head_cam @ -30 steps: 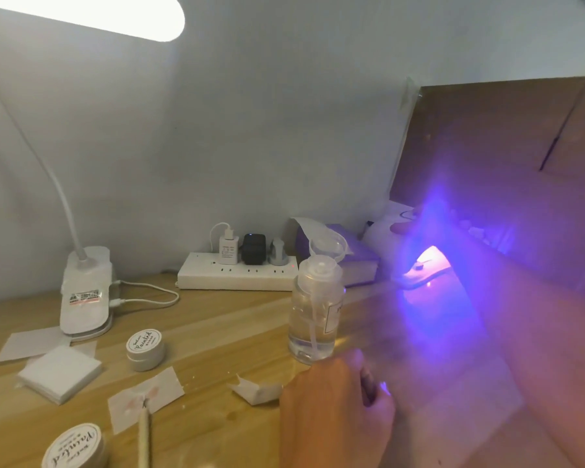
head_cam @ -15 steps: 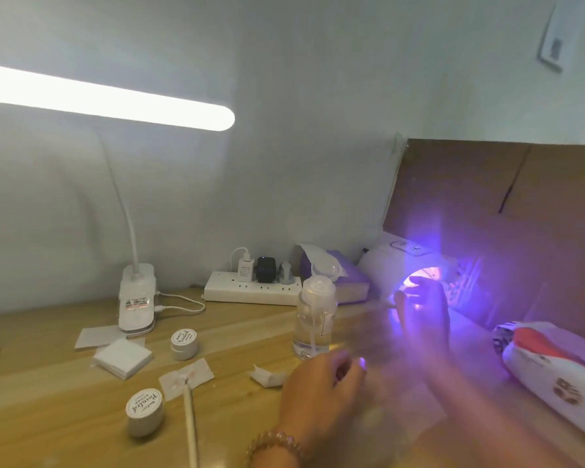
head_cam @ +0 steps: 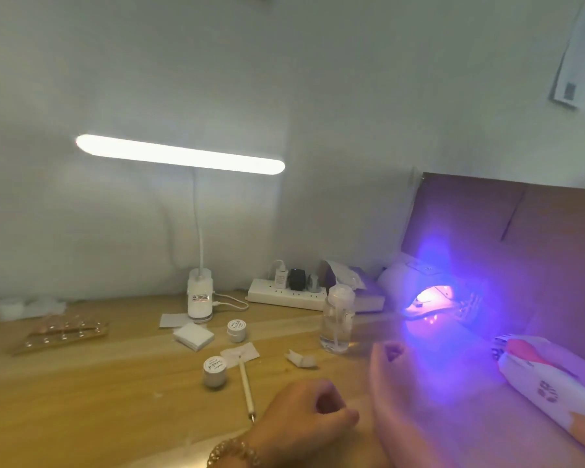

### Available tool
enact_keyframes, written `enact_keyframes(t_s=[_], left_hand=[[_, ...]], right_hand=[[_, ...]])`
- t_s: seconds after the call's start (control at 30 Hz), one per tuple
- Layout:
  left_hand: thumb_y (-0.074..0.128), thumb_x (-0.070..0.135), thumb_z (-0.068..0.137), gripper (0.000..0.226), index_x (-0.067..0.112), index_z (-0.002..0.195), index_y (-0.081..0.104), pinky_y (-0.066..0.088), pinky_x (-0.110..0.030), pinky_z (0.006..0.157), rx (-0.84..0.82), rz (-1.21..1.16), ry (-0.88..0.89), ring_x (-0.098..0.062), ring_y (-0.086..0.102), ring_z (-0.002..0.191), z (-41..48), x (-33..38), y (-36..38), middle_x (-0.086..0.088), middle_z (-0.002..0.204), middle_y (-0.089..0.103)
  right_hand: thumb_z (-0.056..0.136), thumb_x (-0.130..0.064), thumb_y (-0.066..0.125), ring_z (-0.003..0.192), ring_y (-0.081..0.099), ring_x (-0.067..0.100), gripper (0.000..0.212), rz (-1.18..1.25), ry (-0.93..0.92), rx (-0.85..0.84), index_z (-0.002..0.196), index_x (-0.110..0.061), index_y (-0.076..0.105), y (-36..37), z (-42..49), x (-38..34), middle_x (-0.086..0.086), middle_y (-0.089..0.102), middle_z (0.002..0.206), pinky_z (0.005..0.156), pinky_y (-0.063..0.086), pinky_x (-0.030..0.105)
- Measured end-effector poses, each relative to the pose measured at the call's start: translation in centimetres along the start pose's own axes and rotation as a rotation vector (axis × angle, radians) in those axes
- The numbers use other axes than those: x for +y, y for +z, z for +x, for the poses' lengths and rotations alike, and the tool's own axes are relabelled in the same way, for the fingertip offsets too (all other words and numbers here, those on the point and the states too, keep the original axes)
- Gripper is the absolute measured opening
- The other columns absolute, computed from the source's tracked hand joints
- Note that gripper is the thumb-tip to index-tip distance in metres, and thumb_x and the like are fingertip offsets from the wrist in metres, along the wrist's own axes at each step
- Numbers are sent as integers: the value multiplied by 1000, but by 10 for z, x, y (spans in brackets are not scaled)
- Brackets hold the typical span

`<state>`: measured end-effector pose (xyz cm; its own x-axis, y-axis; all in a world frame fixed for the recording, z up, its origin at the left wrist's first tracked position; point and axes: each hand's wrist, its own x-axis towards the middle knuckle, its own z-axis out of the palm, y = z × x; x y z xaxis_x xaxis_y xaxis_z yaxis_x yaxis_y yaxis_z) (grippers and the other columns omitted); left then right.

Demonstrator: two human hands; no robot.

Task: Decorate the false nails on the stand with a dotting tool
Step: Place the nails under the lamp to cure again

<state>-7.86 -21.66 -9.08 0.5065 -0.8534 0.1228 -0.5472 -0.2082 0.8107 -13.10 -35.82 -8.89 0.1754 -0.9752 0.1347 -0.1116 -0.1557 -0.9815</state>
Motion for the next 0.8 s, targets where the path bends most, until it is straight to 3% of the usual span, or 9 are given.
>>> enact_keyframes(t_s=[0.07,0.2,0.33,0.43,0.6,0.7,0.8], left_hand=[[69,47,81,24,23,84,71,52,-24,76,13,15,16,-5,64,76,-20,-4,-16,7,81,72],[65,52,82,23,28,80,66,54,-24,74,126,198,-33,-2,64,77,-68,-30,-61,15,78,68],[61,54,85,25,30,79,58,48,-23,68,341,504,-154,-1,56,76,-123,-78,-121,18,78,62],[60,54,83,26,30,79,51,41,-21,65,497,638,-305,-2,52,77,-157,-110,-166,17,80,57],[62,63,80,34,36,94,48,41,-27,85,701,688,-607,-10,50,103,-192,-154,-220,15,105,53],[65,66,76,54,30,113,49,40,-29,98,728,638,-717,-17,49,120,-186,-169,-237,6,124,54],[63,69,74,71,25,128,47,42,-31,100,721,620,-774,-21,48,126,-169,-177,-245,1,134,49]], right_hand=[[90,-11,60,81,56,28,14,47,-78,27,87,-20,50,9,-26,-5,-6,56,76,72,37,36],[90,-11,63,70,55,10,22,48,-209,-160,81,-24,47,32,-86,-13,-5,59,73,61,35,33],[90,-12,62,72,56,17,13,-145,-271,-403,95,-18,52,55,-119,-18,-2,58,73,69,44,37],[90,-23,61,83,58,21,12,-331,-325,-542,97,-21,51,68,-136,-23,-3,60,85,76,48,38],[90,-36,59,92,57,25,22,-488,-364,-595,101,-21,46,72,-140,-28,1,57,100,77,46,38],[93,-40,54,87,58,28,25,-630,-351,-628,102,-22,41,66,-127,-29,4,61,97,75,46,38],[93,-42,51,82,59,24,23,-675,-355,-675,101,-25,38,64,-121,-28,0,62,88,74,47,38]])
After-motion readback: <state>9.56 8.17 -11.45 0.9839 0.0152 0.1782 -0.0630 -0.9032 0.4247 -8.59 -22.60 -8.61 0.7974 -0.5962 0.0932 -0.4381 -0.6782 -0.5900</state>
